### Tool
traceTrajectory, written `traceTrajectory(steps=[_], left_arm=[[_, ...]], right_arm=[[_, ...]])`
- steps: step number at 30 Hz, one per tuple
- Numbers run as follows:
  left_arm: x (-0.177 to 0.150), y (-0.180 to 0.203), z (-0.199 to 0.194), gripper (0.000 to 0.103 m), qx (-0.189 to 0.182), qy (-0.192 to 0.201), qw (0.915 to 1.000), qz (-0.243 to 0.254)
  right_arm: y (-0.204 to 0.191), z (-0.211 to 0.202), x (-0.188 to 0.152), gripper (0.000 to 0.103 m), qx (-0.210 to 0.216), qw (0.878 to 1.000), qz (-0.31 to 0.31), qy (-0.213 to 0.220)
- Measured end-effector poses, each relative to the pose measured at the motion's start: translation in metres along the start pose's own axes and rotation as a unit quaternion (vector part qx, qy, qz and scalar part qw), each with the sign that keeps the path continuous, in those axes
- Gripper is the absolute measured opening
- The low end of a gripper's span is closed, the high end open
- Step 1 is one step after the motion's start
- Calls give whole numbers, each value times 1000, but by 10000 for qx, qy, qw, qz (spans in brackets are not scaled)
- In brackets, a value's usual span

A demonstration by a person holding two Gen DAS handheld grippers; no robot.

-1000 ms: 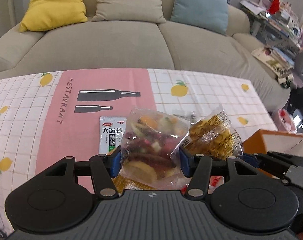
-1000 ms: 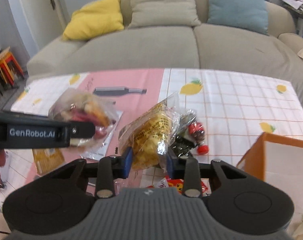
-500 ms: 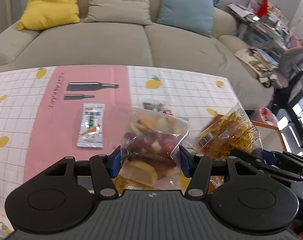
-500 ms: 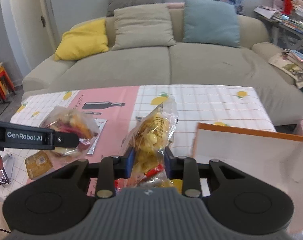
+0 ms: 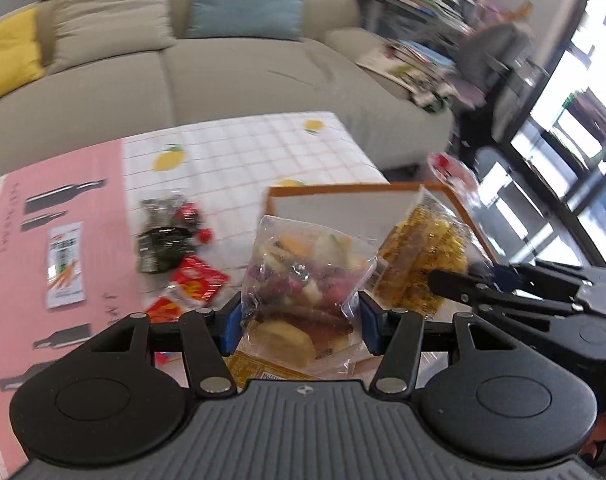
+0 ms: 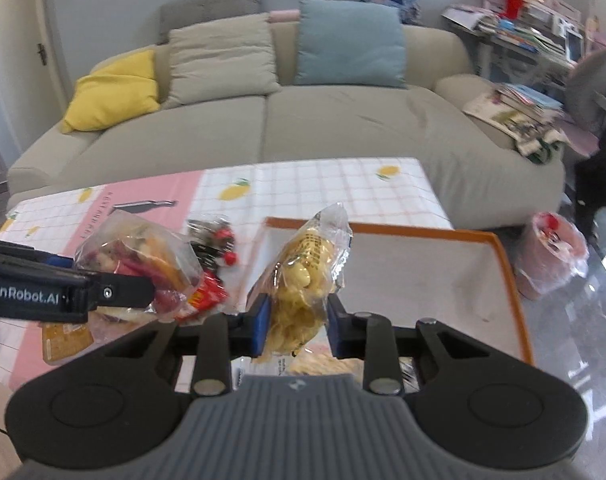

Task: Organize snacks
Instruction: 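Carry both bags into the orange box and open both tools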

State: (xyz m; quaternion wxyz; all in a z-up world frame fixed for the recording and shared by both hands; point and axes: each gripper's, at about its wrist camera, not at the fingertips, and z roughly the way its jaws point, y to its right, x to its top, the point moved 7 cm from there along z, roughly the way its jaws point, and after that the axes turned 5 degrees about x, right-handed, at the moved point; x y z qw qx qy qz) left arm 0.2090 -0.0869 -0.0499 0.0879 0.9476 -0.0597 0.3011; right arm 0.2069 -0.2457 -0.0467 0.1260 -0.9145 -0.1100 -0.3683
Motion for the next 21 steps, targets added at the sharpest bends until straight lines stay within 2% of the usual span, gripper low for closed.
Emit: traceTrajectory(steps=[7, 12, 21], left_arm=[[4, 43, 31, 64, -190, -376, 9981, 460], [7, 55, 58, 64, -72, -697, 9956, 624], [11, 62, 98, 64, 212, -1048, 9900, 918]], right_arm=[[42, 5, -8, 27, -112, 9992, 324, -226], [58, 19, -12, 26, -35, 9975, 566, -417], [78, 59, -16, 25, -330, 9954, 461, -767]])
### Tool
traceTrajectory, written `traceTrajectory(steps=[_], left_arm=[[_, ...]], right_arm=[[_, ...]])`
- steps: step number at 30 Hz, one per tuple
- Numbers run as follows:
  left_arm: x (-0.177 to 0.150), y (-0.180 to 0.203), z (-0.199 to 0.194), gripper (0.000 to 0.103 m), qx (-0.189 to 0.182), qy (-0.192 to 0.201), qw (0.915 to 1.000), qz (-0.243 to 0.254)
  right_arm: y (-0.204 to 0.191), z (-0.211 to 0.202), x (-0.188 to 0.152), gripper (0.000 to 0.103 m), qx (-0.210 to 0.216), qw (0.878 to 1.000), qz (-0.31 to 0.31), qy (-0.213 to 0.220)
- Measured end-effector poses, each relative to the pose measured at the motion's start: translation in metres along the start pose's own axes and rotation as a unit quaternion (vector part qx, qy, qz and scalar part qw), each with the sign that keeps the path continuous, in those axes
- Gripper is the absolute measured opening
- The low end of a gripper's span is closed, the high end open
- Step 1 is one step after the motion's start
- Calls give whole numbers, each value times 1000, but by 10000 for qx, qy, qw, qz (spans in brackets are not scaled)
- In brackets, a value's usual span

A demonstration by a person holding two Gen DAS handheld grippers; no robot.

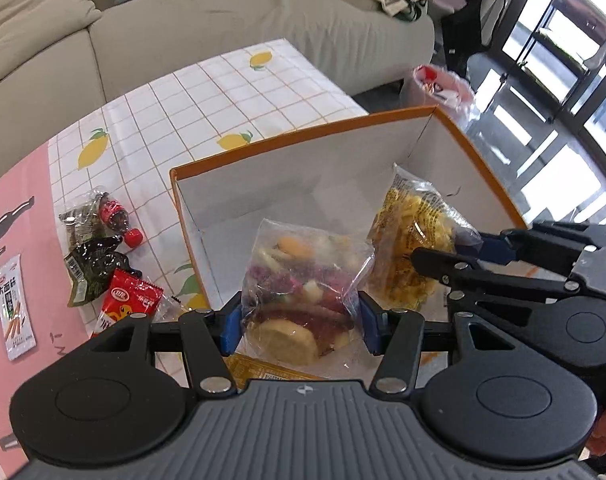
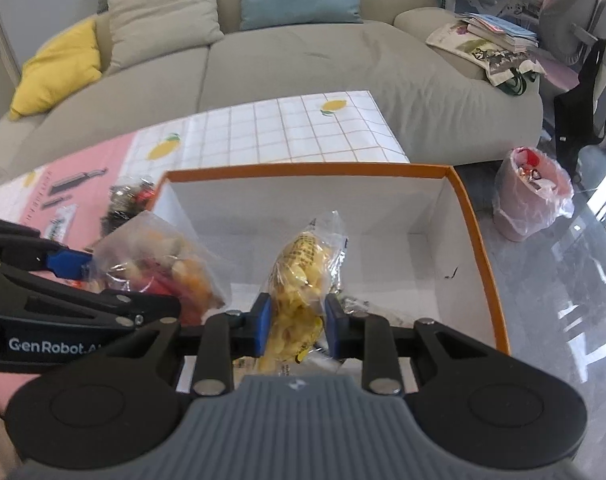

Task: Organize snacks
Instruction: 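Carry both bags into the orange box and open both tools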

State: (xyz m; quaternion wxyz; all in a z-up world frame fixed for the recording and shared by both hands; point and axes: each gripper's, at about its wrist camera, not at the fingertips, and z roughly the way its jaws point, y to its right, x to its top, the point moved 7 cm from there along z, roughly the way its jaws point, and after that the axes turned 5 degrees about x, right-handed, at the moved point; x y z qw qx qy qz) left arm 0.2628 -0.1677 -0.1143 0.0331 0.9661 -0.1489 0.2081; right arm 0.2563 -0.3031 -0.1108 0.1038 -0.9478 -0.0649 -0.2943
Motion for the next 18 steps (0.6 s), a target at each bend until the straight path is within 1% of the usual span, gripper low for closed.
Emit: traceTrajectory(steps=[6, 9, 12, 14, 16, 17, 18], left_arm=[[7, -2, 29, 64, -10, -166, 9999, -47], [8, -4, 43, 64, -31, -324, 9994, -96], [11, -3, 56, 66, -22, -414, 9991, -43], [14, -4, 63, 71, 30, -465, 9989, -42], [17, -6, 66, 75, 99, -421, 9991, -47], [18, -7, 66, 80, 107, -430, 9990, -76], [20, -9, 67, 81, 90, -423, 9990, -129]], right_arm=[[15, 26, 6, 25, -141, 9998, -37, -168], [22, 41, 6, 26, -181, 9994, 3, -302], [26, 54, 6, 26, -158, 9989, 0, -432], [29, 61, 5, 28, -195, 9986, -35, -493], [32, 66, 5, 30, -255, 9982, -41, -542], [33, 67, 5, 32, -262, 9981, -37, -559], [33, 67, 4, 33, -270, 9980, -24, -578]])
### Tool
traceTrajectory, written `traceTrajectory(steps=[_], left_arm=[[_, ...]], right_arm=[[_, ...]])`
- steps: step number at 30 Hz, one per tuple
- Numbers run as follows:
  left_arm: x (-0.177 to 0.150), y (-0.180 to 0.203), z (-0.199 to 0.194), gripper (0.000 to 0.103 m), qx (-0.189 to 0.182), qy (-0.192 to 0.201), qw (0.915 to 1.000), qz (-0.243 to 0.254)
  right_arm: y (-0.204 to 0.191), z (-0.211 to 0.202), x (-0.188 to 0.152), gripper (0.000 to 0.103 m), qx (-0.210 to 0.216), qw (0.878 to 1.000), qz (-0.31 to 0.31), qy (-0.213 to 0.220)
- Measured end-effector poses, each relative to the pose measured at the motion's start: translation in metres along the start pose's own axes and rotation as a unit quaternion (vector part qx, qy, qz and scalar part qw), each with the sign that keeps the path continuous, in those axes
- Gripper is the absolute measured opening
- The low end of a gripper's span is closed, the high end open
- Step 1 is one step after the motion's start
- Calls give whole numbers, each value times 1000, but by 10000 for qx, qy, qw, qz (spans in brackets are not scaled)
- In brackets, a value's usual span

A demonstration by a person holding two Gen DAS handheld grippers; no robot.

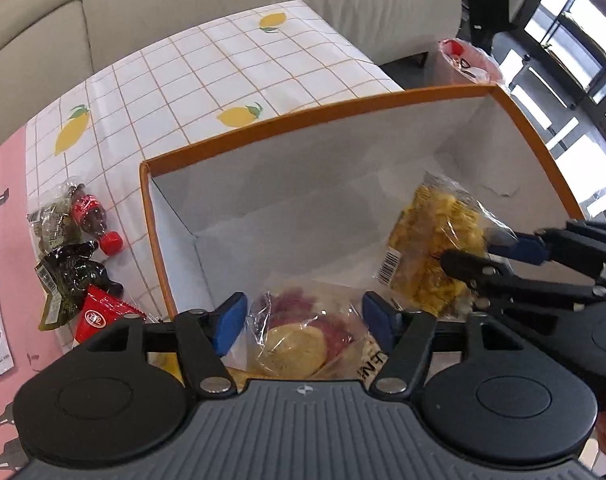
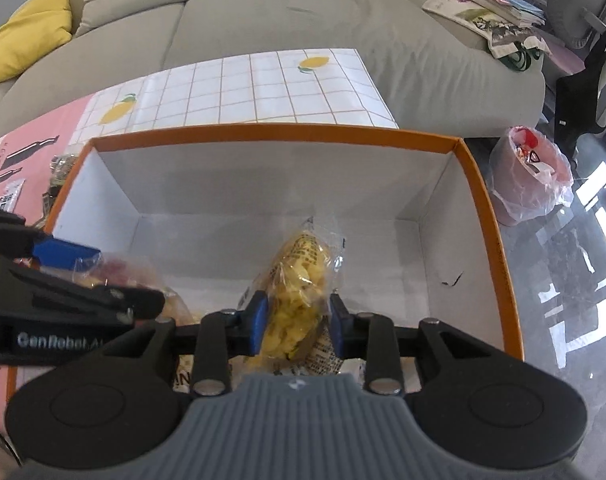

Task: Organize snacks
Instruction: 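Carry both bags into the orange box and open both tools, then withdraw both tools from the box back toward the remaining snacks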

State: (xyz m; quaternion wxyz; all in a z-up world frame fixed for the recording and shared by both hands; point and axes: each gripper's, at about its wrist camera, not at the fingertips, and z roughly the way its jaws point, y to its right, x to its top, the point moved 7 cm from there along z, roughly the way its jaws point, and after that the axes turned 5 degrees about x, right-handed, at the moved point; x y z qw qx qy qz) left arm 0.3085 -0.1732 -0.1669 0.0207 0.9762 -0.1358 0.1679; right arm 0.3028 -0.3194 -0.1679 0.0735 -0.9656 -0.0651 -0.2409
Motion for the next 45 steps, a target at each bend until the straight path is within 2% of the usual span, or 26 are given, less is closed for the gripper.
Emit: traceTrajectory(steps=[2, 4, 6, 8, 11, 18, 19, 24, 28, 32, 41, 45], left_arm=[[2, -1, -2, 86, -75, 15, 9999, -74], [4, -3, -7, 86, -68, 76, 9999, -132], [7, -5, -16, 87, -40, 235, 9996, -172], [10, -8, -24, 89, -63, 373, 9990, -243], [12, -12, -42, 89, -164, 541, 9976, -397], [6, -14, -82, 89, -186, 823, 9960, -297], [3, -14, -87, 89, -168, 856, 9958, -271], [-14, -21, -115, 89, -93, 1030, 9944, -215], [-31, -28, -134, 89, -110, 1123, 9935, -149], [-48, -41, -151, 89, 18, 1290, 9915, -166], [-99, -84, -174, 89, 36, 1569, 9852, -688], [-122, -109, -172, 89, 165, 1526, 9824, -1066]], right_arm=[[2, 1, 0, 37, -42, 10000, 22, -35], [3, 2, -1, 39, -83, 9999, 30, -57], [2, 0, -1, 44, -148, 9999, -19, -58], [0, -3, -1, 58, -228, 9997, -82, -50], [-5, -14, 2, 70, -343, 9991, -256, 54], [-20, -43, 7, 81, -800, 9935, -744, 317], [-23, -49, 7, 86, -850, 9926, -782, 362], [-39, -77, 4, 96, -946, 9894, -876, 672], [-54, -90, -6, 96, -788, 9919, -743, 663], [-68, -108, -17, 96, -561, 9942, -387, 828], [-114, -137, -41, 96, -209, 9901, 146, 1383], [-133, -136, -54, 96, -152, 9873, 283, 1557]])
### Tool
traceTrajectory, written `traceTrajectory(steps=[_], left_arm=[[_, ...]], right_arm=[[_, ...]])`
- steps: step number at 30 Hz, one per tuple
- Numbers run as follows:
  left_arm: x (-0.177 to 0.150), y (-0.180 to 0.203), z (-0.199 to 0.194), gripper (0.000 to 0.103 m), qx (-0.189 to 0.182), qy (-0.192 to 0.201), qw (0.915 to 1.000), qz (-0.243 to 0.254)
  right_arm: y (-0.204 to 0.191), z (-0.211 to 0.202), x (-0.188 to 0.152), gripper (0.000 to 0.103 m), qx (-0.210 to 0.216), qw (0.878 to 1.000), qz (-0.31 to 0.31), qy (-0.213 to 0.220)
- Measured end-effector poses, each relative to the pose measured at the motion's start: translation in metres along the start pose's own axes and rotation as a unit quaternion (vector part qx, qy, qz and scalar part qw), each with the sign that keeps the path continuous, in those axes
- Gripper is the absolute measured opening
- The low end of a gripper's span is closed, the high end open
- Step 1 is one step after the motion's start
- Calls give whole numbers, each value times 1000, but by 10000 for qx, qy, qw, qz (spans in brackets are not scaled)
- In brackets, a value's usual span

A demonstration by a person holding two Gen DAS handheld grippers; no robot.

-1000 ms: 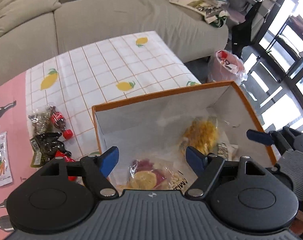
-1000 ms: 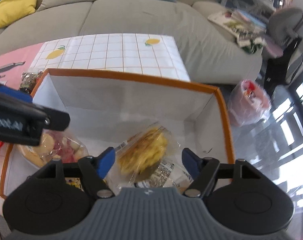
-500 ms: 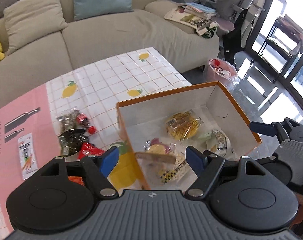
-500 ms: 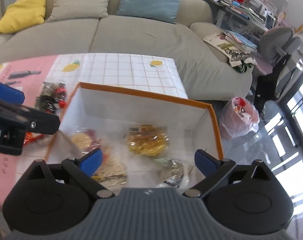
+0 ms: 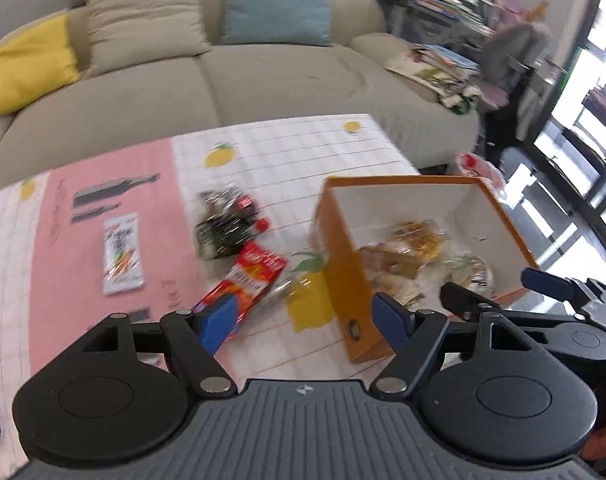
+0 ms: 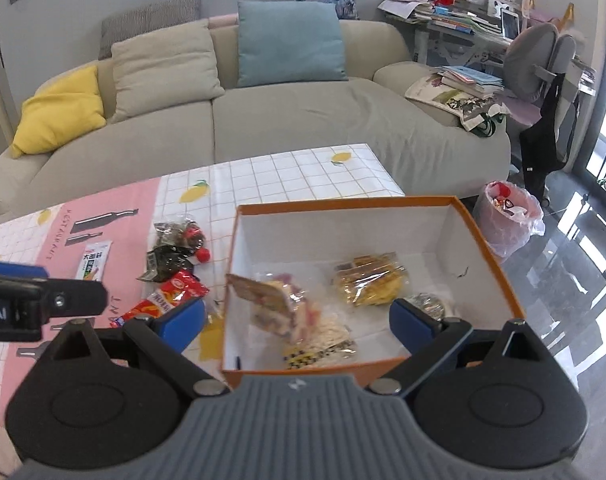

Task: Organize snacks
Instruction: 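Withdraw both tools from the box back toward the remaining snacks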

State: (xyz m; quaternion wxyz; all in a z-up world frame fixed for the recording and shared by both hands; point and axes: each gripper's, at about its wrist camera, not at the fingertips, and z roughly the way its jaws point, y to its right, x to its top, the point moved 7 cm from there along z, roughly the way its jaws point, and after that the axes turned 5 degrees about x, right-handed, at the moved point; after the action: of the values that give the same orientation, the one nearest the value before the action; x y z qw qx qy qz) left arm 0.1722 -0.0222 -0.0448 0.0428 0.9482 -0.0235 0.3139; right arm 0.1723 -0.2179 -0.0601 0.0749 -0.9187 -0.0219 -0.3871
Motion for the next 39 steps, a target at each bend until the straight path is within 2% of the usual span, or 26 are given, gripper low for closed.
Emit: traceTrajectory(steps=[6, 8, 12, 16, 22, 26, 31, 33, 37, 39], left_arm=[[-22, -37, 2, 87, 245, -114, 9993, -248], [-30, -44, 3, 86, 253, -185, 9992, -266], [-38, -54, 7, 86, 161, -251, 9989, -370], [-43, -60, 16, 86, 94, -275, 9992, -285], [-48, -75, 35, 86, -200, -431, 9986, -222], [-40, -90, 47, 86, -89, -498, 9986, -136], [-26, -117, 66, 86, 113, -591, 9980, -197], [-21, -128, 76, 86, 240, -625, 9974, -272], [-14, -151, 95, 86, 427, -711, 9953, -494], [-12, -158, 103, 86, 433, -756, 9946, -572]], right_arm=[[-27, 9, -20, 95, 223, 9996, -105, -131], [-38, 12, -25, 87, 310, 9991, -254, -127], [-57, 16, -28, 78, 356, 9973, -648, -35], [-73, 23, -28, 63, 589, 9952, -779, -45], [-90, 48, -19, 54, 793, 9892, -1223, -154], [-99, 68, -9, 54, 1020, 9852, -1339, -335], [-119, 93, 1, 54, 1363, 9836, -997, -637], [-129, 106, 2, 55, 1359, 9841, -844, -772], [-147, 139, -2, 69, 1160, 9853, -620, -1089], [-151, 157, -6, 73, 1067, 9849, -478, -1278]])
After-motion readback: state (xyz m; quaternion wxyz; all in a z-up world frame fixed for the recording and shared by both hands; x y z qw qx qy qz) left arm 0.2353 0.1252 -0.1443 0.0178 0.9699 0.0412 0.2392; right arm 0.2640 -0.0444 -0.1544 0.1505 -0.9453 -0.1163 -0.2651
